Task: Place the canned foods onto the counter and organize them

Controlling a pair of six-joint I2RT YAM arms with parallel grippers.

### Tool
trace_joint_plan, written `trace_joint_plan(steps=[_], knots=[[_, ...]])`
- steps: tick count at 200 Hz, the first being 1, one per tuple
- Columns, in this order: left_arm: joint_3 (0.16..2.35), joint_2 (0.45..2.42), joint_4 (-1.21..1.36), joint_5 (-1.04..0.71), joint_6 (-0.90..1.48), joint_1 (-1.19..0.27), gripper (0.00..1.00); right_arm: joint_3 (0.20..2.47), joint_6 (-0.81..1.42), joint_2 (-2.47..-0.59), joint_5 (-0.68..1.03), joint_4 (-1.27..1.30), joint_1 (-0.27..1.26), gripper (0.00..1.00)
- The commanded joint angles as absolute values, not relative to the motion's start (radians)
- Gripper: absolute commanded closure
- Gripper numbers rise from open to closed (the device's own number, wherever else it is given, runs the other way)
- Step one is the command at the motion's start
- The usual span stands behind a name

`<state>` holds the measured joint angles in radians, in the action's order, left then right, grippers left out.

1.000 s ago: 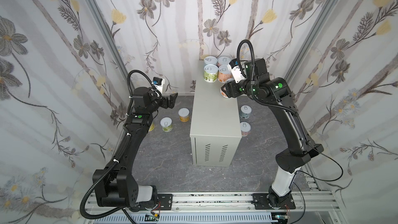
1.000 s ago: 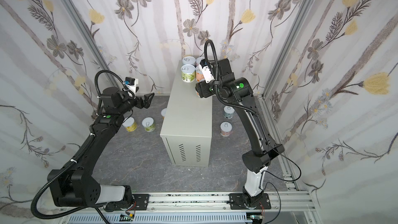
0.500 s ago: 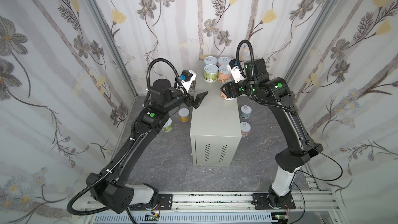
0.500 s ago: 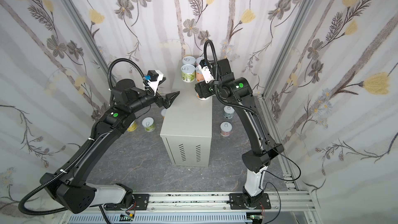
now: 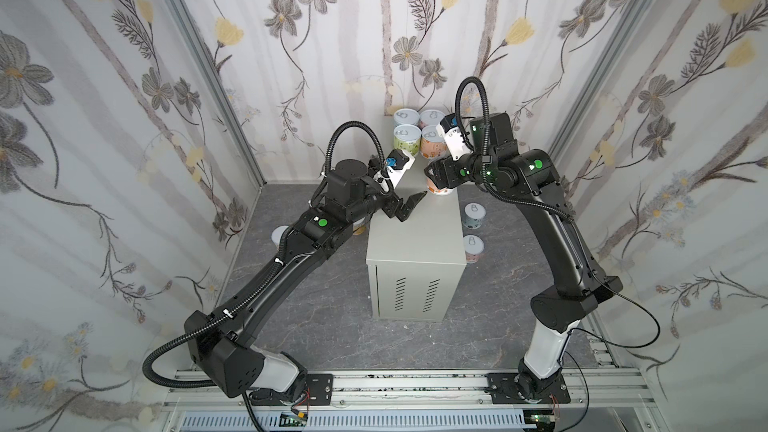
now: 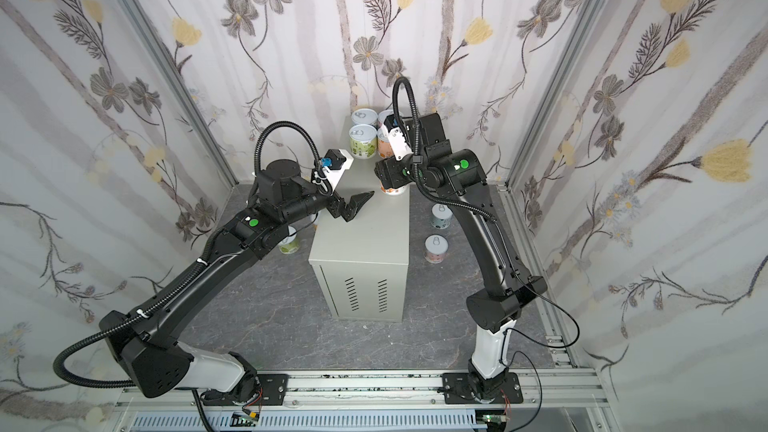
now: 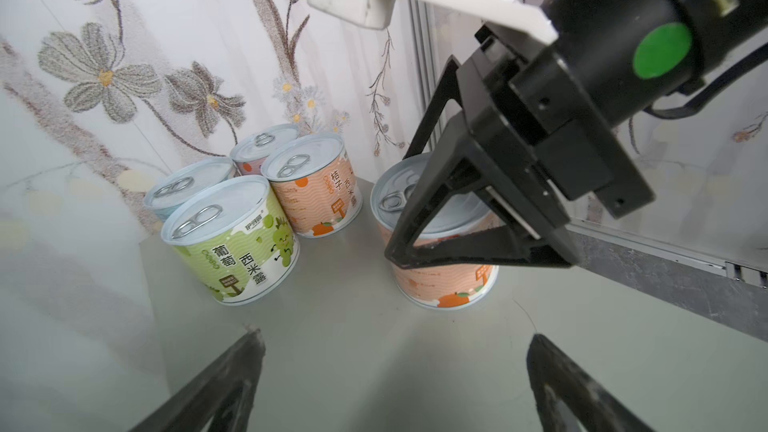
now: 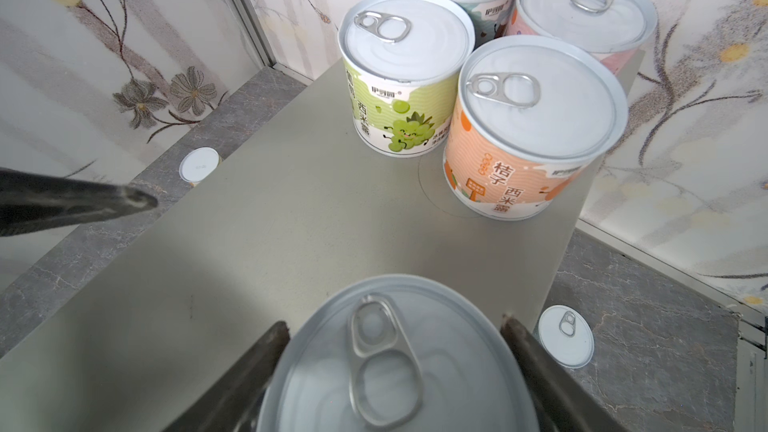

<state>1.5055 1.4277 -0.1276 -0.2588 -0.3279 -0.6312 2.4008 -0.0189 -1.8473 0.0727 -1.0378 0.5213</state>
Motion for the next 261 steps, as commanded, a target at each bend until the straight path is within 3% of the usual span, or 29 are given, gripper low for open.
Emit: trace_joint_plan(steps=[1, 81, 130, 190, 261], knots=[[1.517, 1.421, -0.118, -0.235, -0.355, -0.633, 0.00, 2.408, -0.024, -1.853, 0.072, -0.996, 0.519, 0.18], [1.494, 1.348, -0.138, -0.153, -0.397, -0.619, 0.00, 2.307, -0.037, -1.811, 0.055, -0.921, 0.519, 0.00], [1.445, 1.273, -0.102, -0.169, -0.378, -0.547, 0.00, 1.955, -0.052, -1.575, 0.068, -0.646, 0.519, 0.00], [1.239, 1.210, 0.132, -0.254, -0.265, -0.339, 0.00, 1.495, -0.063, -1.308, 0.103, -0.251, 0.521, 0.01], [1.266, 1.300, 0.149, -0.282, -0.253, -0.284, 0.00, 1.417, -0.074, -1.334, 0.127, -0.090, 0.521, 0.15]])
